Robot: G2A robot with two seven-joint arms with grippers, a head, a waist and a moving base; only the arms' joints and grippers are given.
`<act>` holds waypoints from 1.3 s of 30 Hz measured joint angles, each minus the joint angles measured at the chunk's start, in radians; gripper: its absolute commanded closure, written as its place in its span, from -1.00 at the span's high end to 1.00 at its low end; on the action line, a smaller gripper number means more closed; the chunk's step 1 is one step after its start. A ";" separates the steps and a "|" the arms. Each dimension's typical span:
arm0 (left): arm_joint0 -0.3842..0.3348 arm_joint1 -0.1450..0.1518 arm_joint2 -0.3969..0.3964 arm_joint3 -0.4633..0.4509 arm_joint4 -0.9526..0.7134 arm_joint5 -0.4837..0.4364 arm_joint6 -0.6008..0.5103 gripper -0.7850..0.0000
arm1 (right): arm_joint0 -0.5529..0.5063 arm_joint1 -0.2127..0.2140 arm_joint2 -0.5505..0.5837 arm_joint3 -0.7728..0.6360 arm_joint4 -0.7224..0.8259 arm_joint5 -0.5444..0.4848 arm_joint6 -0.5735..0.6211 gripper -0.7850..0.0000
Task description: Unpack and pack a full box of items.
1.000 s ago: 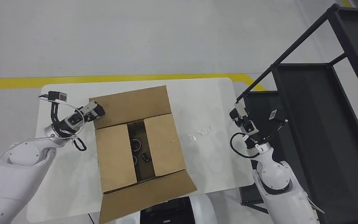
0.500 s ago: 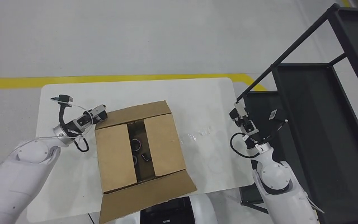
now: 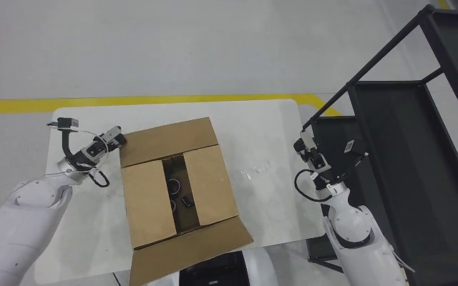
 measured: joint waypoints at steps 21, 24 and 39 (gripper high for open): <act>0.758 0.107 -0.485 -0.519 0.029 -0.109 -0.215 1.00 | 0.000 0.000 0.000 0.000 0.000 0.000 0.000 1.00; 0.806 0.106 -0.488 -0.552 0.012 -0.113 -0.235 1.00 | 0.000 0.000 0.000 0.000 0.000 0.000 0.000 1.00; 0.867 0.127 -0.477 -0.674 0.014 -0.081 -0.369 1.00 | 0.000 0.000 0.000 0.000 0.000 0.000 0.000 1.00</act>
